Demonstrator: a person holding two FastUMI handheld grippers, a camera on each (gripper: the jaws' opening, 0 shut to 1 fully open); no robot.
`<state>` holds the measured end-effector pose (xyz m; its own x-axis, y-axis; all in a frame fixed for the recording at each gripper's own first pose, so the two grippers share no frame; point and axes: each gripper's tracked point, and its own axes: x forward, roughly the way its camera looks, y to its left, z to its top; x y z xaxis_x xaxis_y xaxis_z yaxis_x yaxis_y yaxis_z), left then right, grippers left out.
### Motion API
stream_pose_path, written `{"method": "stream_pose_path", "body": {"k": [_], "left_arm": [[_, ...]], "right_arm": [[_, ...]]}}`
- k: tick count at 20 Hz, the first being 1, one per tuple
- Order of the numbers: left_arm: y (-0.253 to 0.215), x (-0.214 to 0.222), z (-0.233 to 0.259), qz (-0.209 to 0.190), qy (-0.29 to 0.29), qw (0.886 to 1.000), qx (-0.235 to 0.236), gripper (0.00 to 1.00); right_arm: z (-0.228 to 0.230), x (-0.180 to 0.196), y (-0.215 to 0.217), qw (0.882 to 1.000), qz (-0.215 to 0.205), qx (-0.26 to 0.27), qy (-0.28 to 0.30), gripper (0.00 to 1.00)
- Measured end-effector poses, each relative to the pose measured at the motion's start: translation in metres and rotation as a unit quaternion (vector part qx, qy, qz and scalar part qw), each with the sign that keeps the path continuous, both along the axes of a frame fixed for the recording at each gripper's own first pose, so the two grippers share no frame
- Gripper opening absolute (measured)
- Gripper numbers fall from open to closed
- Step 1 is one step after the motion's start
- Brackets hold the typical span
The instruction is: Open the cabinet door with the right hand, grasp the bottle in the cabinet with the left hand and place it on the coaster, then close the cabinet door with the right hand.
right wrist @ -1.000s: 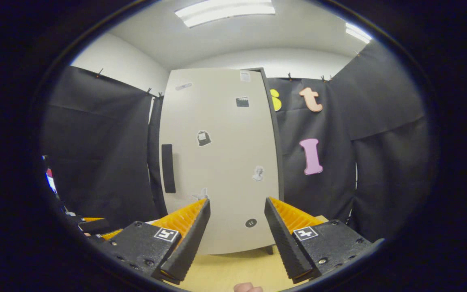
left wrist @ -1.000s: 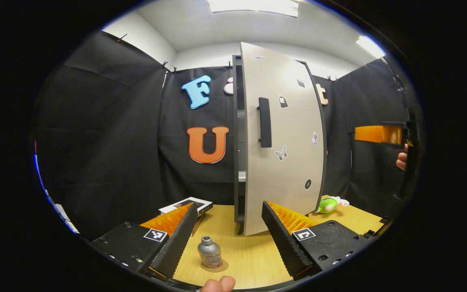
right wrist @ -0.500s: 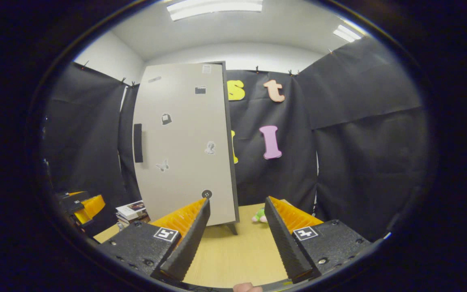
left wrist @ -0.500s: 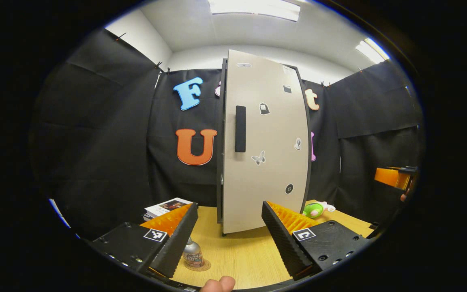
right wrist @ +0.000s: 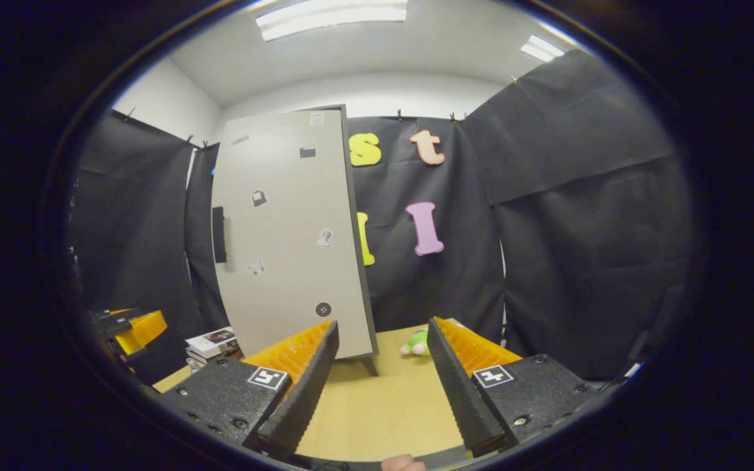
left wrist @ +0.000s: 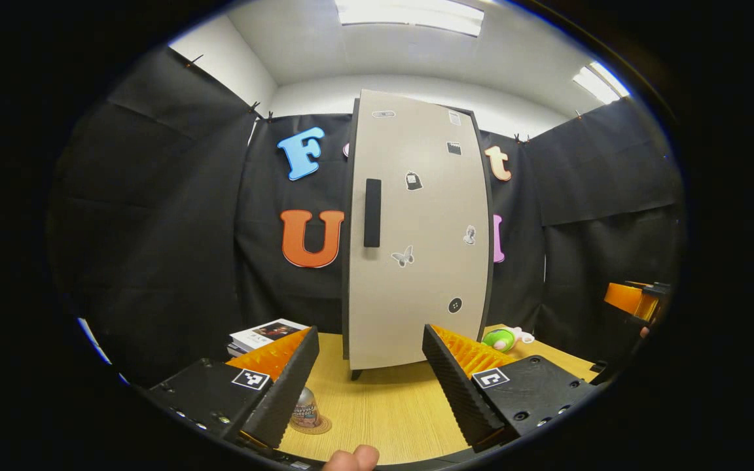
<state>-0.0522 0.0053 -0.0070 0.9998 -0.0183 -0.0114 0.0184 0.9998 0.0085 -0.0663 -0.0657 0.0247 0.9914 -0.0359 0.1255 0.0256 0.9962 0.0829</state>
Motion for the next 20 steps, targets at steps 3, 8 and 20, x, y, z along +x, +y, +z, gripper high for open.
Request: {"method": "stream_pose_path", "body": {"k": [3,8,20], "left_arm": [[0.002,-0.004,0.003,0.008,-0.006,1.000,0.001,0.96],[0.001,-0.004,0.005,0.011,-0.011,1.000,0.007,0.96],[0.003,0.000,0.001,0.009,-0.011,1.000,0.004,0.96]], "right_arm": [[0.002,0.002,0.001,1.000,0.007,-0.001,-0.001,0.89],[0.008,0.007,0.006,1.000,0.023,0.013,-0.004,0.89],[0.011,0.012,0.018,1.000,0.031,-0.004,-0.004,0.89]]}}
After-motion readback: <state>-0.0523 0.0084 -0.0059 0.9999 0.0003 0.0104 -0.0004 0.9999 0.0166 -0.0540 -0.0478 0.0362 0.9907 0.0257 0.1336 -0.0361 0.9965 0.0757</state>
